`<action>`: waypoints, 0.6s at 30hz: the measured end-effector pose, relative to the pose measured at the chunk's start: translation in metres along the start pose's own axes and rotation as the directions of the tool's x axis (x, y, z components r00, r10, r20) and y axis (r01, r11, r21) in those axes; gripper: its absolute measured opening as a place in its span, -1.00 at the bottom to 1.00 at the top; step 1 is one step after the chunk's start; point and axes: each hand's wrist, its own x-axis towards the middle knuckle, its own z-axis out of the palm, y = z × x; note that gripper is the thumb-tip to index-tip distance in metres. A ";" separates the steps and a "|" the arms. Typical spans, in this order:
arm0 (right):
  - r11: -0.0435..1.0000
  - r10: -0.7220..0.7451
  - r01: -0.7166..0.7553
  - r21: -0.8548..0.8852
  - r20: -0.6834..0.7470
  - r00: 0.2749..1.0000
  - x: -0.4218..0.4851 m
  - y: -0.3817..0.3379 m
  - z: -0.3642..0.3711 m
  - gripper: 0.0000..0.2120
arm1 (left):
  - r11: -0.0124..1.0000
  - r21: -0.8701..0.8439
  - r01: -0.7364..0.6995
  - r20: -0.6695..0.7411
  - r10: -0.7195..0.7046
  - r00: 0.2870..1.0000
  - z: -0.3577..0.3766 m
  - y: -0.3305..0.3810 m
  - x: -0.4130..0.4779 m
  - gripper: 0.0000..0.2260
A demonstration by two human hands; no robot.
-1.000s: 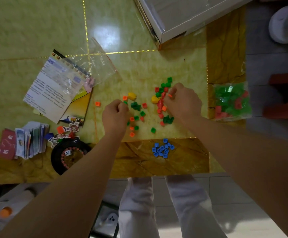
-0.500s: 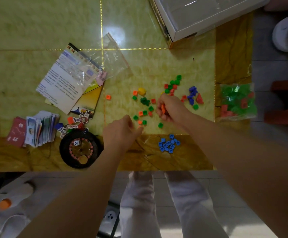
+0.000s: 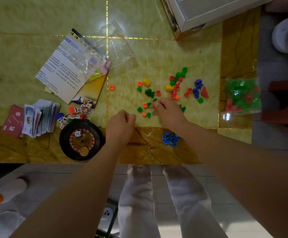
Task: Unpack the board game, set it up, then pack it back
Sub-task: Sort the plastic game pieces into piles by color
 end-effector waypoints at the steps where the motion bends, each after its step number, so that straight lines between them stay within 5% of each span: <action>1: 0.994 -0.032 0.034 -0.101 0.013 0.999 -0.002 0.000 0.004 -0.75 | 0.998 -0.058 0.025 -0.001 -0.025 1.000 -0.002 -0.002 -0.001 -0.74; 4: 0.924 -0.119 0.110 -0.366 -0.003 0.993 -0.007 -0.005 0.017 -0.85 | 0.987 -0.144 0.075 -0.007 -0.077 0.997 -0.010 -0.005 -0.002 -0.68; 10: 0.811 -0.227 0.140 -0.568 -0.085 0.970 -0.007 -0.006 0.034 -0.93 | 0.968 -0.248 -0.035 -0.052 0.023 0.998 -0.016 -0.008 0.006 -0.64; 15: 0.844 -0.244 0.155 -0.513 -0.112 0.963 -0.005 -0.004 0.028 -0.87 | 0.908 -0.417 -0.045 -0.071 0.017 0.997 -0.014 0.000 0.021 -0.76; 18: 0.946 -0.221 0.164 -0.278 -0.189 0.957 -0.003 -0.006 0.017 -0.88 | 0.878 -0.478 -0.023 -0.055 -0.004 0.998 -0.009 0.010 0.027 -0.88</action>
